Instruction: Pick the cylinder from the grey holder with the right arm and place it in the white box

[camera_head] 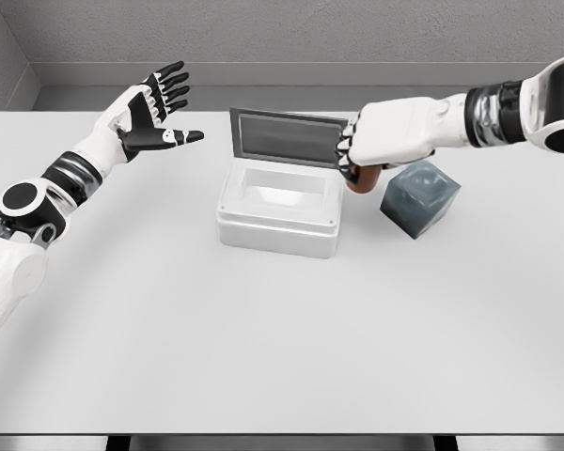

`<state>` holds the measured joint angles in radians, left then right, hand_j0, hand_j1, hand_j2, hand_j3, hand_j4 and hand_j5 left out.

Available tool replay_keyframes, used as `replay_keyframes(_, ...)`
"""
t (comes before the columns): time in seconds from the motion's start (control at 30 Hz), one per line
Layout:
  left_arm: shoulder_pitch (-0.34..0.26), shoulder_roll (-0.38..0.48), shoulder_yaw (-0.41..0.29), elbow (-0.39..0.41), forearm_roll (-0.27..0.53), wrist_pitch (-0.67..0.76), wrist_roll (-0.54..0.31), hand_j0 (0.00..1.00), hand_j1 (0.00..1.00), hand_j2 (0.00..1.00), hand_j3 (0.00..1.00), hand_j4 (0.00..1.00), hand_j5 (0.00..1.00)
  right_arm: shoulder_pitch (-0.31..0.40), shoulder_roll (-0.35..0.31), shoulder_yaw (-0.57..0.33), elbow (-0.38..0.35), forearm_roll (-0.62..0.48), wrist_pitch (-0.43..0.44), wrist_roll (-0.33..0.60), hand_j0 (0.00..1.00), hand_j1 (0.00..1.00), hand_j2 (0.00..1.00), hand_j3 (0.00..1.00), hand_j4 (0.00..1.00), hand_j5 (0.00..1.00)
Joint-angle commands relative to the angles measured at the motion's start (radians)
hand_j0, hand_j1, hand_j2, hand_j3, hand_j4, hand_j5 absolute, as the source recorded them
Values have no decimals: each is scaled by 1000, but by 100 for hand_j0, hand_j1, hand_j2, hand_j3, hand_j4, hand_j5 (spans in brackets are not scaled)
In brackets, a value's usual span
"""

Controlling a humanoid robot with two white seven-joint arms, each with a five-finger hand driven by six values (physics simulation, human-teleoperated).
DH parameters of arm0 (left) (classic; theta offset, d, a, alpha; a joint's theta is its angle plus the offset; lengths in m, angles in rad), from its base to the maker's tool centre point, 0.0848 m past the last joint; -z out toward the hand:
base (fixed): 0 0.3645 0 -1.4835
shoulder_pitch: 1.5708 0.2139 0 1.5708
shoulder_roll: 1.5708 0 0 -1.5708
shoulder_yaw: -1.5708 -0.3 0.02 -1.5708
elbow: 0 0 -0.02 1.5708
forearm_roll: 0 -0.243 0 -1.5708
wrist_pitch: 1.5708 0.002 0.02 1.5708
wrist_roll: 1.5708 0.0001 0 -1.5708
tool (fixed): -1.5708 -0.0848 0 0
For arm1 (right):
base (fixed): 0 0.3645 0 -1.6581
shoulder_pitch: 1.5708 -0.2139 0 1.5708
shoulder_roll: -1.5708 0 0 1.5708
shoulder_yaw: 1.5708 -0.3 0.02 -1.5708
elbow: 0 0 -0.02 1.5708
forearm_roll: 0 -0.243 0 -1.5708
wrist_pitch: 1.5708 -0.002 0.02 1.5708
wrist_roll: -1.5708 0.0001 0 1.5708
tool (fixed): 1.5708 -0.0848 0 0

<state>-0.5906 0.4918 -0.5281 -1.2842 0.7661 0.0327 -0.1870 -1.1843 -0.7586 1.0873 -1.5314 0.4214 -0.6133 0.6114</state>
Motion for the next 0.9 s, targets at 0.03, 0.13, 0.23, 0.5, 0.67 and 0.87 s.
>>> replay_keyframes(0.03, 0, 2, 0, 0, 2, -1, 0, 100, 100, 100, 100, 100, 100, -2, 27, 0, 10, -3, 2, -1, 47, 47, 47, 47, 47, 47)
replay_keyframes(0.13, 0, 1, 0, 0, 2, -1, 0, 100, 100, 100, 100, 100, 100, -5, 35, 0, 2, -3, 2, -1, 47, 47, 47, 47, 47, 47)
replay_keyframes(0.23, 0, 2, 0, -1, 2, -1, 0, 100, 100, 100, 100, 100, 100, -5, 62, 0, 5, -1, 2, -1, 47, 47, 47, 47, 47, 47)
replay_keyframes(0.5, -2, 2, 0, -1, 2, -1, 0, 100, 100, 100, 100, 100, 100, -21, 128, 3, 96, 16, 2, -1, 47, 47, 47, 47, 47, 47)
replay_keyframes(0.67, -2, 2, 0, 0, 2, -1, 0, 100, 100, 100, 100, 100, 100, -23, 147, 3, 106, 16, 2, -1, 47, 47, 47, 47, 47, 47)
replay_keyframes(0.87, 0, 1, 0, -1, 2, -2, 0, 100, 100, 100, 100, 100, 100, -29, 156, 3, 103, 16, 2, -1, 47, 47, 47, 47, 47, 47)
